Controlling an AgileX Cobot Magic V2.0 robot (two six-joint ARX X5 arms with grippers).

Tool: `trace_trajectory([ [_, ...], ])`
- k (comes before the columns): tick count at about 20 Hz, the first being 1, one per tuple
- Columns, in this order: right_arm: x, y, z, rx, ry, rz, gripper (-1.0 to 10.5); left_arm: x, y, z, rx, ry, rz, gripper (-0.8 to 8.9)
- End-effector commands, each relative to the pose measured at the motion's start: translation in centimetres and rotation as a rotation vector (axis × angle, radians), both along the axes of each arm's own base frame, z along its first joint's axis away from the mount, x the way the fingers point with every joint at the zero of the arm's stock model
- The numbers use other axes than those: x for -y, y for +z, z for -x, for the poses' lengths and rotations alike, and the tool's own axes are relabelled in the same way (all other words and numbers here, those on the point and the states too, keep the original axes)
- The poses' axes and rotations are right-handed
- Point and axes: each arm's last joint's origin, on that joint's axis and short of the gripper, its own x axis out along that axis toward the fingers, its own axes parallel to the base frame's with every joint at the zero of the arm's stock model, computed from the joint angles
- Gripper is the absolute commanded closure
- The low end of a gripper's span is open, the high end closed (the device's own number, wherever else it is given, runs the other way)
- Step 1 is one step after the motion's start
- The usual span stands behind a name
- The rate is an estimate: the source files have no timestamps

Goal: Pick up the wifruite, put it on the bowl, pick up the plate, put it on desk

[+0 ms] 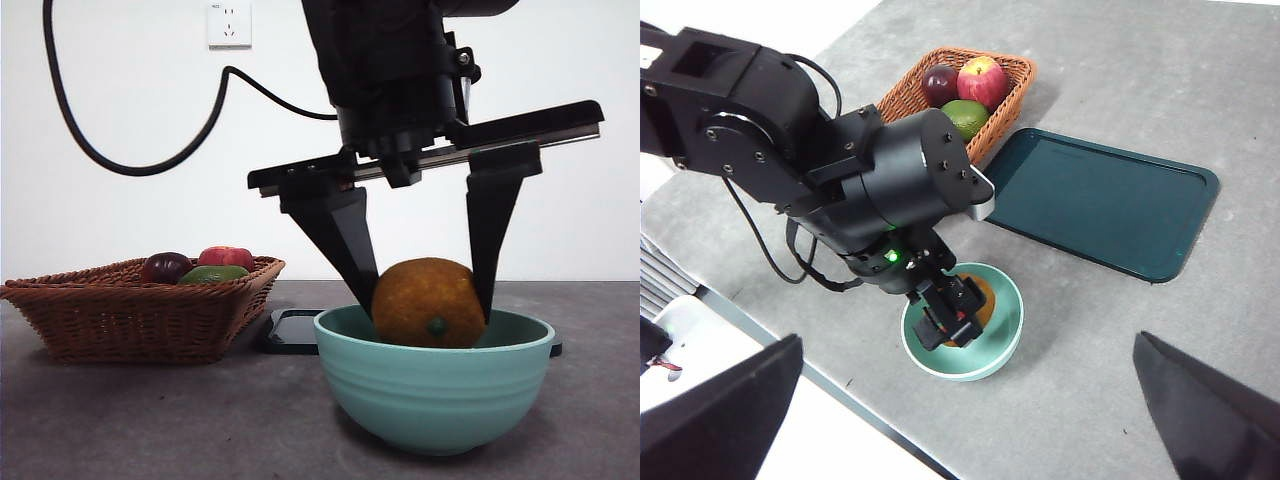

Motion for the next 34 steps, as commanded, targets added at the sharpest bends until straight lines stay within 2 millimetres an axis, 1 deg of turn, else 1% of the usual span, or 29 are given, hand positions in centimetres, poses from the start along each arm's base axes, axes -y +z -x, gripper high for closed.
trace_trajectory([
  [1, 0.1, 0.5, 0.2, 0.036, 0.006, 0.002, 3.7, 0.9, -1.0, 0.0, -0.008, 0.001, -0.018, 5.99],
  [5, 0.1, 0.5, 0.2, 0.036, 0.007, 0.002, 3.7, 1.2, -2.2, -0.3, -0.023, 0.004, -0.043, 5.99],
  [11, 0.1, 0.5, 0.3, 0.035, 0.007, 0.002, 3.7, 1.0, -3.0, -0.9, -0.049, 0.007, -0.068, 5.99],
  [14, 0.1, 0.5, 0.3, 0.035, 0.007, 0.002, 3.7, 1.1, -3.8, -1.0, -0.08, -0.007, -0.071, 5.99],
  [21, 0.1, 0.5, 0.3, 0.035, 0.007, 0.002, 3.7, 1.2, -3.8, -1.0, -0.081, -0.023, -0.069, 5.92],
  [22, 0.1, 0.5, 0.3, 0.035, 0.007, 0.002, 3.7, 1.2, -3.8, -1.0, -0.079, -0.027, -0.067, 5.78],
  [24, 0.1, 0.5, 0.3, 0.035, 0.007, 0.002, 3.7, 1.2, -3.7, -1.1, -0.074, -0.04, -0.066, 4.99],
  [27, 0.1, 0.5, 0.3, 0.035, 0.007, 0.002, 3.7, 1.6, -2.7, -1.3, -0.054, -0.061, -0.047, 4.5],
  [29, 0.1, 0.5, 0.3, 0.035, 0.007, 0.002, 3.7, 2.0, -1.6, -1.4, -0.036, -0.077, -0.025, 3.78],
  [32, 0.1, 0.5, 0.3, 0.035, 0.007, 0.002, 3.7, 2.2, 0.6, -1.3, -0.007, -0.12, -0.051, 3.67],
  [34, 0.1, 0.5, 0.3, 0.038, 0.008, 0.005, 3.7, 1.9, 2.3, -1.2, 0.033, -0.136, -0.085, 3.66],
])
